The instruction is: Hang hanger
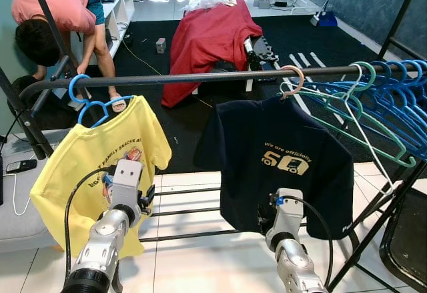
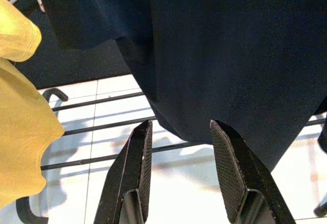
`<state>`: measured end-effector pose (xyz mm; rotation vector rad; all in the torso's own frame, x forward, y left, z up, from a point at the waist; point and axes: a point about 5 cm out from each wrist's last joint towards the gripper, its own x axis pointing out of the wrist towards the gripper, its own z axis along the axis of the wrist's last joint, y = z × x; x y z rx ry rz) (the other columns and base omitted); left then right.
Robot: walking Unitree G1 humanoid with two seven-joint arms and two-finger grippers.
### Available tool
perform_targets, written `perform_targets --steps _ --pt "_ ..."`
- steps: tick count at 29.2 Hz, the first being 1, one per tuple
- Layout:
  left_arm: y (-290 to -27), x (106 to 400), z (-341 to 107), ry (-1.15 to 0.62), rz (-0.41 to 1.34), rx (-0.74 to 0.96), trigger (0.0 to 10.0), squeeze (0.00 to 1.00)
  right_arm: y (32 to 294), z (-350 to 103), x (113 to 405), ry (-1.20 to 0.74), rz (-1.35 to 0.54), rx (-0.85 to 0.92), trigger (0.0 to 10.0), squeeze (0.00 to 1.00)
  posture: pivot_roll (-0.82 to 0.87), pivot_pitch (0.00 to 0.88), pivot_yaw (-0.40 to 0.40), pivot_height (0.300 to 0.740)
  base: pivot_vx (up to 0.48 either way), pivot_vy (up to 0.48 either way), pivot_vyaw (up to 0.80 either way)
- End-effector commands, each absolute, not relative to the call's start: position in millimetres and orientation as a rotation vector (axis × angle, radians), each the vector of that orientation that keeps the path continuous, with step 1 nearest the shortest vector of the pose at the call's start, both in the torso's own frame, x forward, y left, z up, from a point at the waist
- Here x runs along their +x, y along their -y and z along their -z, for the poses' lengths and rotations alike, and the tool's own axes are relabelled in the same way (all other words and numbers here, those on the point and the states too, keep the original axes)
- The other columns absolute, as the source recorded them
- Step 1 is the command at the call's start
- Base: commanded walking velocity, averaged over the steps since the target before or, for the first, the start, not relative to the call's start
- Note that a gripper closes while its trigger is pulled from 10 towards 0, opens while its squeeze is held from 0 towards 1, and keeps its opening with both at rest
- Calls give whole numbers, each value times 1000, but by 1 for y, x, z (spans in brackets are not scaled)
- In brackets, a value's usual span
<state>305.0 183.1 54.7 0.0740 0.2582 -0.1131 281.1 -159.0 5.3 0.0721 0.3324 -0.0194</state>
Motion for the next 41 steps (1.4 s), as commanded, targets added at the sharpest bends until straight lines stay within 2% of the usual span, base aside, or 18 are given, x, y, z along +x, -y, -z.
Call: perform_targets --steps 1,5,9,31,41 --pt "-187 298 -50 -267 123 85 10000 0 154 -4 283 -347 -2 76 10000 0 -53 45 2 740 0 424 0" --pt "-196 284 -29 -354 205 205 10000 0 152 13 275 -483 -60 96 10000 0 -55 30 0 740 0 422 0" --pt "-196 282 -23 -375 195 187 10000 0 151 20 269 -526 -87 86 10000 0 -59 17 -3 740 0 422 0" --pt "-192 282 -17 -386 206 175 10000 0 148 24 269 -557 -101 96 10000 0 -57 2 -13 740 0 446 0" --pt "-190 280 -13 -402 234 194 10000 0 146 31 262 -586 -109 95 10000 0 -58 15 -11 740 0 287 0"
